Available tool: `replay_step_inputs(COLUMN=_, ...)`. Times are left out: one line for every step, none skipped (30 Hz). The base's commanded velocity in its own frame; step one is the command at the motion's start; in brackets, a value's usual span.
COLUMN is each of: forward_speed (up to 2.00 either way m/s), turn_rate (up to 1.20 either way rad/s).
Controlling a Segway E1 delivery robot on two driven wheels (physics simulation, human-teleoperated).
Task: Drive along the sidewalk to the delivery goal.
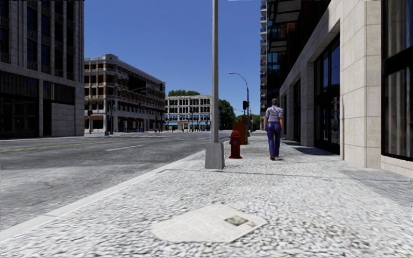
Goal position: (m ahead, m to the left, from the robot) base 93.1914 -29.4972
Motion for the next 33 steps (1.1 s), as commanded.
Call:
replay_step_inputs(forward_speed=2.00, turn_rate=-1.18)
replay_step_inputs(forward_speed=2.00, turn_rate=-1.11)
replay_step_inputs(forward_speed=2.00, turn_rate=-0.15)
replay_step_inputs(forward_speed=2.00, turn_rate=0.00)
replay_step_inputs(forward_speed=2.00, turn_rate=0.00)
replay_step_inputs(forward_speed=2.00, turn_rate=0.00)
replay_step_inputs(forward_speed=2.00, turn_rate=0.00)
replay_step_inputs(forward_speed=2.00, turn_rate=0.00)
replay_step_inputs(forward_speed=2.00, turn_rate=0.00)
replay_step_inputs(forward_speed=2.00, turn_rate=0.00)
replay_step_inputs(forward_speed=2.00, turn_rate=0.00)
replay_step_inputs(forward_speed=2.00, turn_rate=0.00)
replay_step_inputs(forward_speed=2.00, turn_rate=0.00)
replay_step_inputs(forward_speed=2.00, turn_rate=0.00)
replay_step_inputs(forward_speed=2.00, turn_rate=0.00)
replay_step_inputs(forward_speed=2.00, turn_rate=0.00)
replay_step_inputs(forward_speed=2.00, turn_rate=0.00)
replay_step_inputs(forward_speed=2.00, turn_rate=0.00)
replay_step_inputs(forward_speed=2.00, turn_rate=0.00)
replay_step_inputs(forward_speed=2.00, turn_rate=0.00)
replay_step_inputs(forward_speed=2.00, turn_rate=-0.34)
replay_step_inputs(forward_speed=2.00, turn_rate=-0.34)
replay_step_inputs(forward_speed=2.00, turn_rate=-0.60)
replay_step_inputs(forward_speed=2.00, turn_rate=-1.03)
replay_step_inputs(forward_speed=2.00, turn_rate=-1.20)
replay_step_inputs(forward_speed=2.00, turn_rate=-1.20)
replay_step_inputs(forward_speed=2.00, turn_rate=-1.20)
replay_step_inputs(forward_speed=2.00, turn_rate=-1.20)
replay_step_inputs(forward_speed=2.00, turn_rate=-1.20)
replay_step_inputs(forward_speed=2.00, turn_rate=-0.85)
replay_step_inputs(forward_speed=2.00, turn_rate=-0.06)
replay_step_inputs(forward_speed=2.00, turn_rate=-0.06)
replay_step_inputs(forward_speed=2.00, turn_rate=0.00)
